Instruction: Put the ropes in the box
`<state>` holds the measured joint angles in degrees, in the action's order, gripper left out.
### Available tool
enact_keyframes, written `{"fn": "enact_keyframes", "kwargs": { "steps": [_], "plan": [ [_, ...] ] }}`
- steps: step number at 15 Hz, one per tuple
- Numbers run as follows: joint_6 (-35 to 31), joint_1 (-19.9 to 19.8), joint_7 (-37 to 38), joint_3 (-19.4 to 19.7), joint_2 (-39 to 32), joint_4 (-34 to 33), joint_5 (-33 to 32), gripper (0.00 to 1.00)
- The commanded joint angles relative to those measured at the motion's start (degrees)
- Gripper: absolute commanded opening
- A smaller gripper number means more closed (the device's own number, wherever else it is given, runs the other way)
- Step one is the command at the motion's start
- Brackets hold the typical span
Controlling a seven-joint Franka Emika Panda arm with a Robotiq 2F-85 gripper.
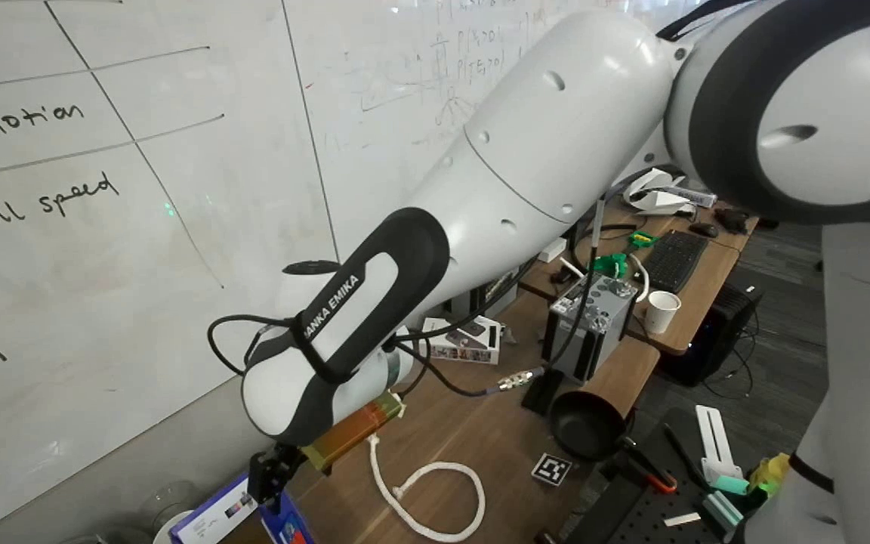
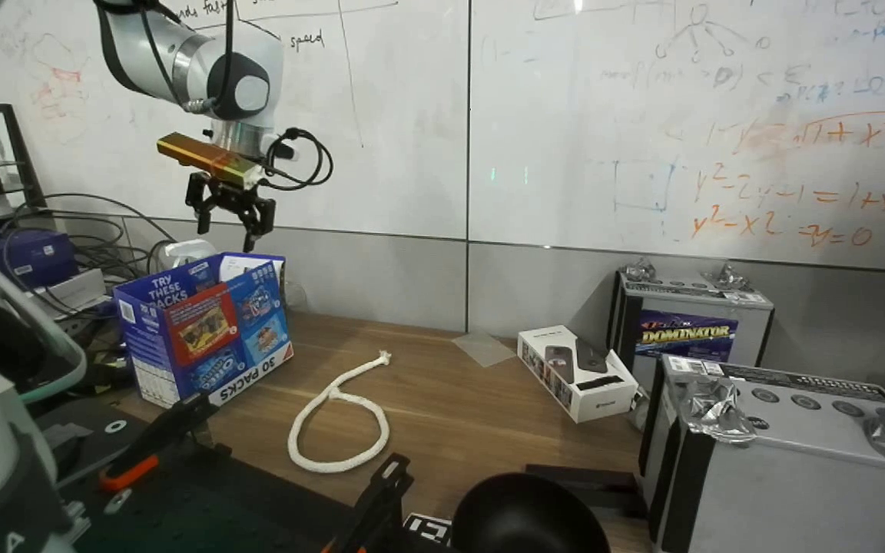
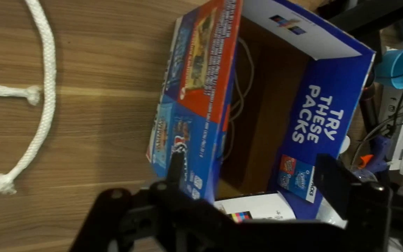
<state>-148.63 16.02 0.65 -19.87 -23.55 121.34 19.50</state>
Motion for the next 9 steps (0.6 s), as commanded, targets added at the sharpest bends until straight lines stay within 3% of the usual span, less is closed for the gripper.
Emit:
{"fn": "enact_keyframes", "kwargs": {
  "steps": [1, 4, 9],
  "plan": [
    [-0.2, -2.97, -4.2, 0.64, 8.57, 8.41, -1.89, 1.0],
    [-0.56, -4.31, -7.71, 2.15, 11.84, 13.56, -5.22, 1.0],
    [-4.68, -4.03, -7.11, 6.9, 11.56, 19.52, -18.01, 1.0]
  ]
}}
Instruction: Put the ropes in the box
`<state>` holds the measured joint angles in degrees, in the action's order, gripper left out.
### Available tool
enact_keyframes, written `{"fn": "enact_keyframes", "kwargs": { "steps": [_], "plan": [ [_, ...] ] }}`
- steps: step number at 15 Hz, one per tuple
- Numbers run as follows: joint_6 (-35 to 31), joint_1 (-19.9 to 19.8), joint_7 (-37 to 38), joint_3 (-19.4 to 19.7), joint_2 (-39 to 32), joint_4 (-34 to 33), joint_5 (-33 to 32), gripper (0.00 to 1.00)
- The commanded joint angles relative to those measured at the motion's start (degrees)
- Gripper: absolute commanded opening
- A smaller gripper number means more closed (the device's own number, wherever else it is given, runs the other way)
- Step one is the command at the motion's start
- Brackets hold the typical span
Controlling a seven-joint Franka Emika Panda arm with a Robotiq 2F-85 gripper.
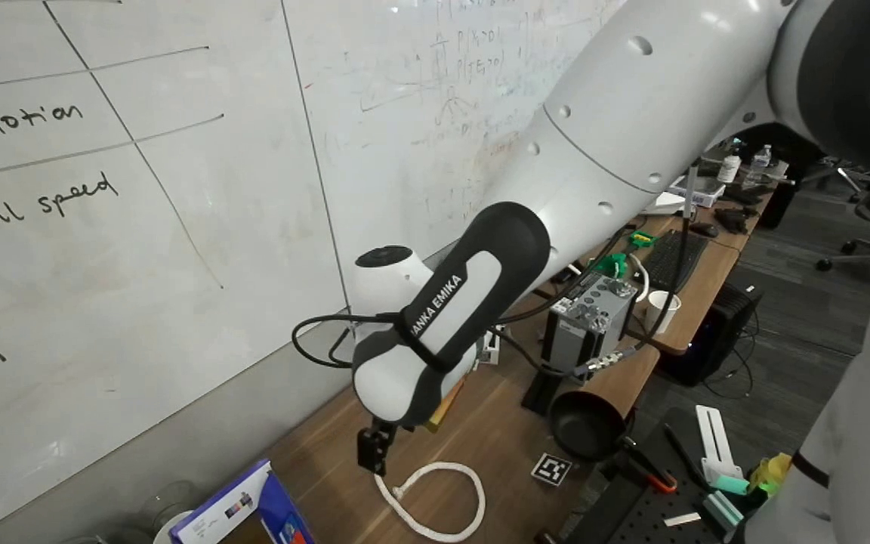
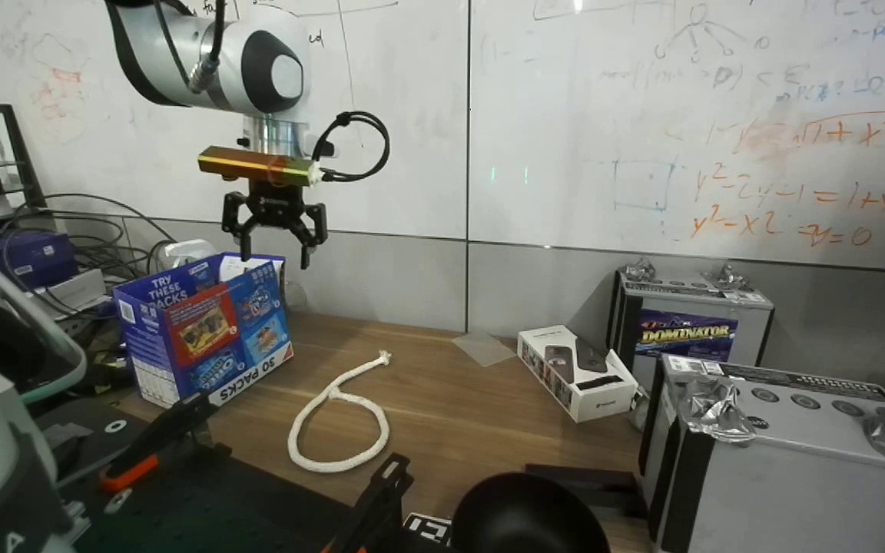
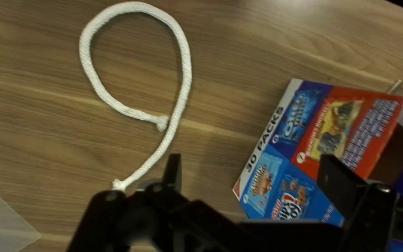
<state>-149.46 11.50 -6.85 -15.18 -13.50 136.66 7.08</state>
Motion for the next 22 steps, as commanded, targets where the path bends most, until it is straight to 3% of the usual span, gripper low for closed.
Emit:
{"fn": "enact_keyframes", "kwargs": {
  "steps": [1, 4, 7, 12, 17, 22],
  "plan": [
    [-6.09, 0.72, 1.89, 3.34, 0.67, 5.27, -8.02, 1.0],
    [-12.06, 1.45, 8.8, 6.94, -1.8, 8.05, -12.65, 1.0],
    [-18.35, 4.64, 20.73, 12.98, -5.7, 9.62, -16.54, 1.0],
    [-21.7, 11.12, 32.03, 20.1, -15.95, 7.93, -12.5, 1.0],
    [-22.68, 5.56, 32.0, 12.94, -25.36, 5.04, -0.36, 1.0],
    [-26.33, 0.39, 31.34, 7.73, -31.99, 0.65, 7.24, 1.0]
  ]
}}
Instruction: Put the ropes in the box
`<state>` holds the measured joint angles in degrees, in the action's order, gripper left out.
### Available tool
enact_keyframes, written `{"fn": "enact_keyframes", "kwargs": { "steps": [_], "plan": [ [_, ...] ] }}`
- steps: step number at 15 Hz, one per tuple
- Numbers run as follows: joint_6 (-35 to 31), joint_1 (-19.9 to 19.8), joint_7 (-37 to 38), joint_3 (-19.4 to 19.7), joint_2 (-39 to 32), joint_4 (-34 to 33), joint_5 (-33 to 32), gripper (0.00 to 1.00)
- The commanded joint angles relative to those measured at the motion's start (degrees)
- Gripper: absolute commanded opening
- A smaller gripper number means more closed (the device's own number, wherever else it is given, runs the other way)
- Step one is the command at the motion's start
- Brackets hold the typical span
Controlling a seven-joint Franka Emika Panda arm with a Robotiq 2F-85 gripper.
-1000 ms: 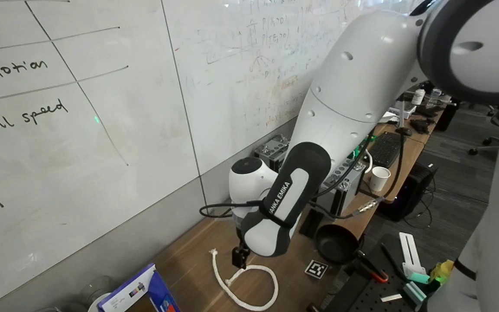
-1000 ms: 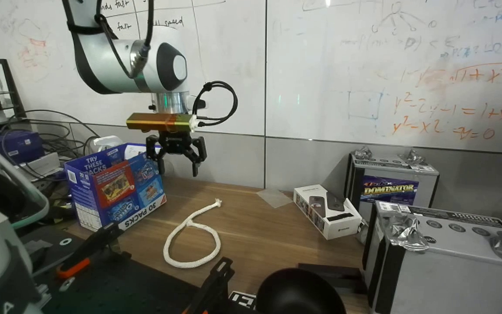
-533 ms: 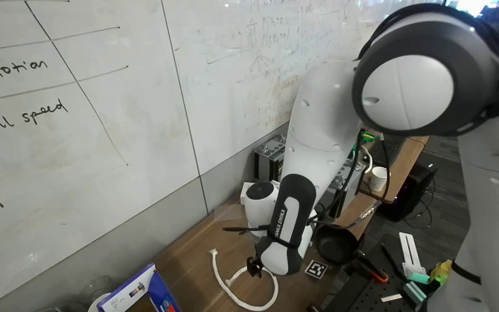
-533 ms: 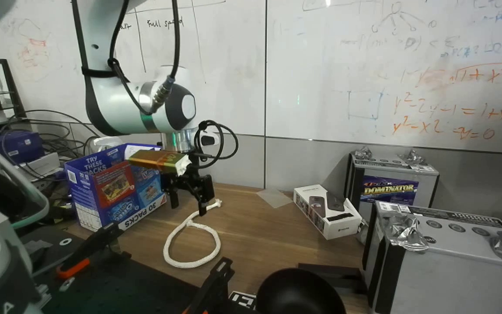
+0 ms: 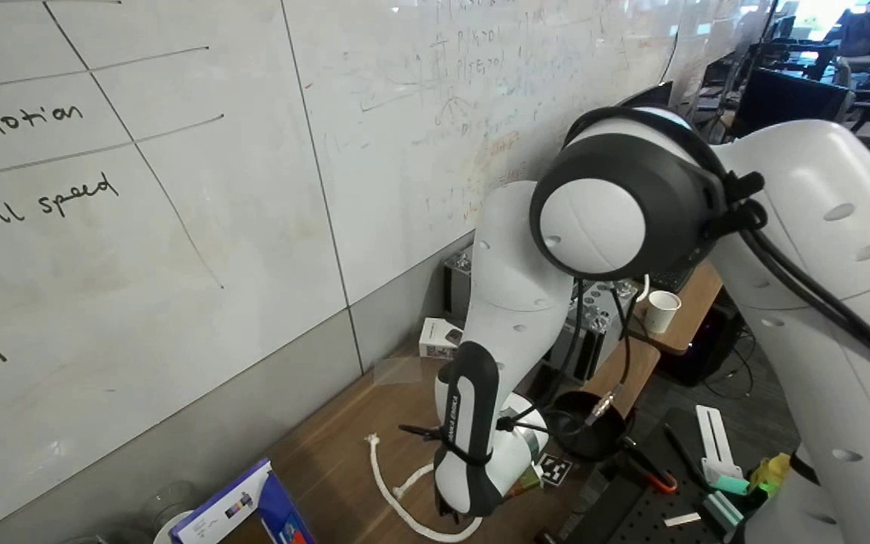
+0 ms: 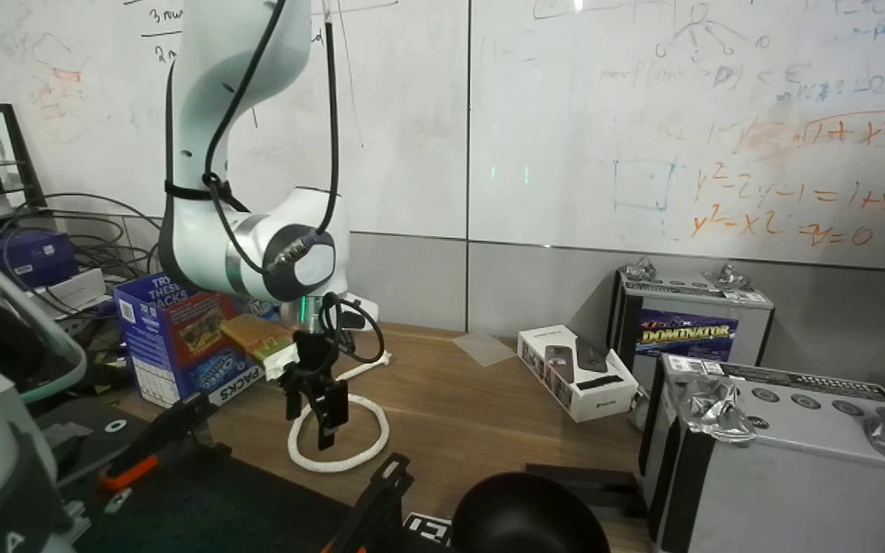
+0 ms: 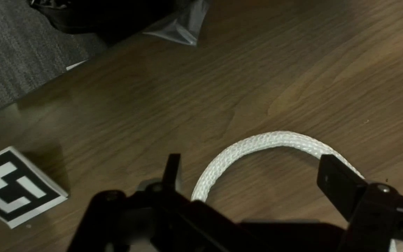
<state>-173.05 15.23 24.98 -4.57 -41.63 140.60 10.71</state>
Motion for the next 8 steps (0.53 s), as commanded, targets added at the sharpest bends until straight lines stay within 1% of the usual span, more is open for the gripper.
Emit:
{"fn": "enact_keyframes", "kwargs": {
  "steps": [1, 8],
  "plan": [
    [-3.27, -3.71, -0.38, -3.19, -4.85, -4.08, 4.49, 1.0],
    [-6.91, -3.82, -0.04, -2.35, -9.78, -6.92, 7.7, 1.0]
  ]
}}
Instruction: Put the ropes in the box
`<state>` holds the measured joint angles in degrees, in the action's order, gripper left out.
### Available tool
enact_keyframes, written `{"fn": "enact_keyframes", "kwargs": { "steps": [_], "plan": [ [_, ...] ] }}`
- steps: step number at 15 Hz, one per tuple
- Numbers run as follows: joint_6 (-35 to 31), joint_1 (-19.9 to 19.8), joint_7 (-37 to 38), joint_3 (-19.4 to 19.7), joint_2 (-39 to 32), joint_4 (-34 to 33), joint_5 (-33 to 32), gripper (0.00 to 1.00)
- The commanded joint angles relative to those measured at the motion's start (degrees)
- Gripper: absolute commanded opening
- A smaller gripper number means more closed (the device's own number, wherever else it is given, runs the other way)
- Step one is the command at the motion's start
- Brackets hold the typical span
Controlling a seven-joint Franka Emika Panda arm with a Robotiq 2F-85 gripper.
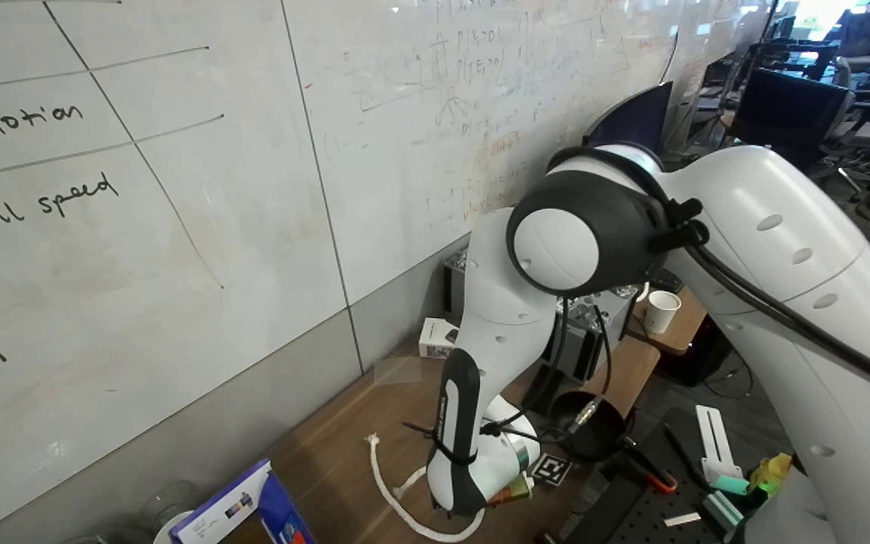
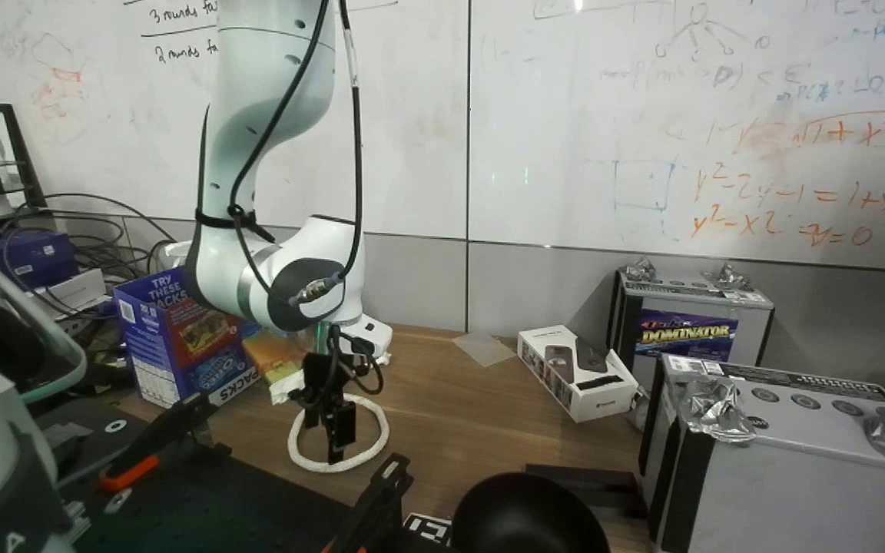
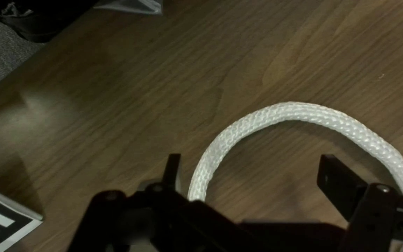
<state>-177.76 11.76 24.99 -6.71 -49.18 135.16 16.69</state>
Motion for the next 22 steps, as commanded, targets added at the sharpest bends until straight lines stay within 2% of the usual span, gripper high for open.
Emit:
{"fn": "enact_keyframes", "kwargs": {
  "steps": [1, 11, 16, 22],
  "plan": [
    [-2.55, -0.4, -0.05, -0.17, -2.74, -1.71, 2.0, 1.0],
    [-4.63, -1.87, -0.12, -0.61, -4.83, -2.58, 3.14, 1.0],
    [-6.08, -0.75, 0.36, 0.04, -5.73, -3.17, 3.65, 1.0],
    [-7.49, -1.29, 0.7, -0.45, -6.56, -3.85, 4.21, 1.0]
  ]
}}
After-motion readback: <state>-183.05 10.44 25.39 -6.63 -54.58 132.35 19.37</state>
